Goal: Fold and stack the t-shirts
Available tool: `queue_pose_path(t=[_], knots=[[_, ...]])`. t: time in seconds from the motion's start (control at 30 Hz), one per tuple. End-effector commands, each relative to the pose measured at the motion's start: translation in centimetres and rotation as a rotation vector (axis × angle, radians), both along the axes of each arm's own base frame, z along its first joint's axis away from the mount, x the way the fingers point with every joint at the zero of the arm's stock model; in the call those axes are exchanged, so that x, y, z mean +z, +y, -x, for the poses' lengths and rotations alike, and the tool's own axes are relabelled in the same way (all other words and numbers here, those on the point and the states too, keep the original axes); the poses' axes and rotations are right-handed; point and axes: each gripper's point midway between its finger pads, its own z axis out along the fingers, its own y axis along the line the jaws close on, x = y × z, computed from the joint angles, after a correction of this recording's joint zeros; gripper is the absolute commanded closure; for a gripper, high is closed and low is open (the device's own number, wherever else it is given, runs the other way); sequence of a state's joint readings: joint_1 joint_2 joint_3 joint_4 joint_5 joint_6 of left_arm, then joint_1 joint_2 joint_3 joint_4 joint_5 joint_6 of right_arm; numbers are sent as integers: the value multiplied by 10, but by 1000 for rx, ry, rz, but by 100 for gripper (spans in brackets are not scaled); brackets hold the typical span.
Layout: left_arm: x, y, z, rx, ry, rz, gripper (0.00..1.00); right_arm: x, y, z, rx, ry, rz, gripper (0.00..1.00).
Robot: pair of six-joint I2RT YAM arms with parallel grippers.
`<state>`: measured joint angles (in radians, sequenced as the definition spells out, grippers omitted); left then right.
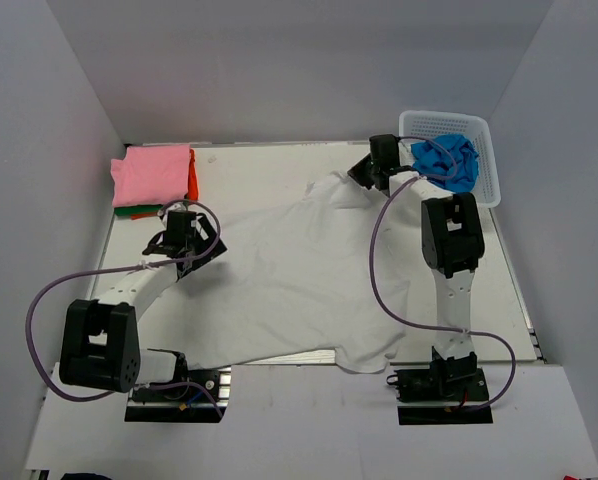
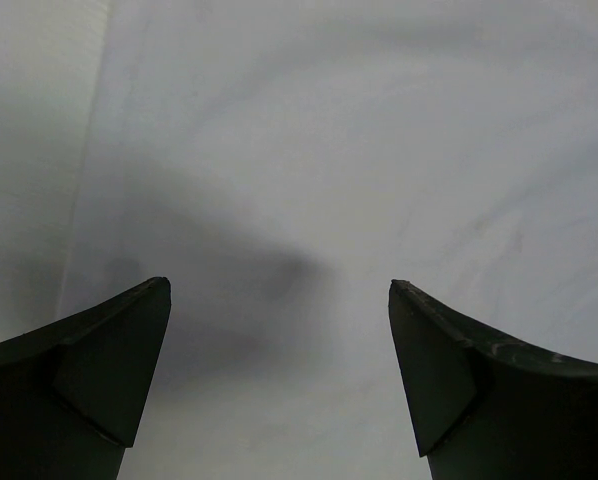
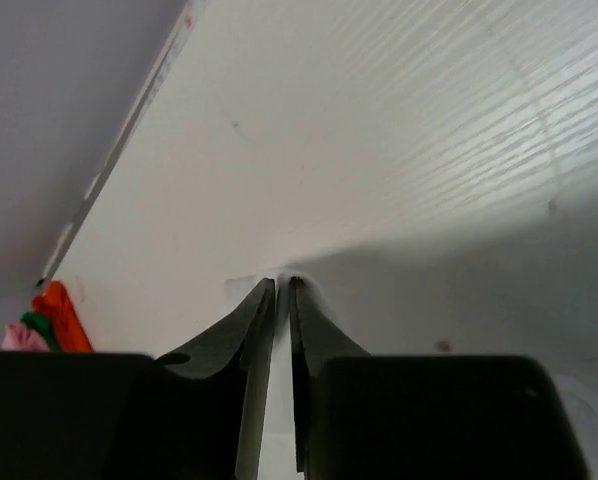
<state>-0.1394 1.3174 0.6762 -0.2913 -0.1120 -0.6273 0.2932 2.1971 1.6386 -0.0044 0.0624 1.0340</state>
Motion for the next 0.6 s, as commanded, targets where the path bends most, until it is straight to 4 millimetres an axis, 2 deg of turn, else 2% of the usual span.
queue_pose_path(t=[0.0,0.03,0.1,0.13,0.17,0.23,0.27,0.3,0.37,0.43,0.47,0.5,0.57], knots=[[23,9,-15,34,-44,-36,0,45,-18,-24,-124,-71,31,81],[26,8,-17,34,-53,-34,0,56,-17,-24,-100,-112,60,53],[32,8,-21,34,-79,-31,0,70,-21,-23,-91,-134,82,38],[33,6,-22,21,-88,-27,0,80,-19,-20,-62,-159,116,20],[39,5,-27,21,-108,-24,0,82,-19,-18,-37,-169,138,10],[45,2,-33,4,-135,-17,0,94,-11,-8,76,-219,214,10],[52,2,-37,-2,-152,-21,0,89,-6,0,125,-206,216,10],[47,2,-37,-2,-135,-24,0,85,0,15,201,-209,259,10],[45,1,-45,-3,-114,-26,0,73,-2,36,232,-165,286,10],[41,1,-48,-3,-84,-31,0,56,-3,68,314,-120,343,10],[36,-1,-46,-12,-57,-25,0,50,-3,77,333,-103,362,10],[27,-1,-43,-12,-25,-29,0,32,-9,95,365,-53,408,10],[19,-3,-37,-24,-8,-17,0,23,-15,111,394,-20,455,10]])
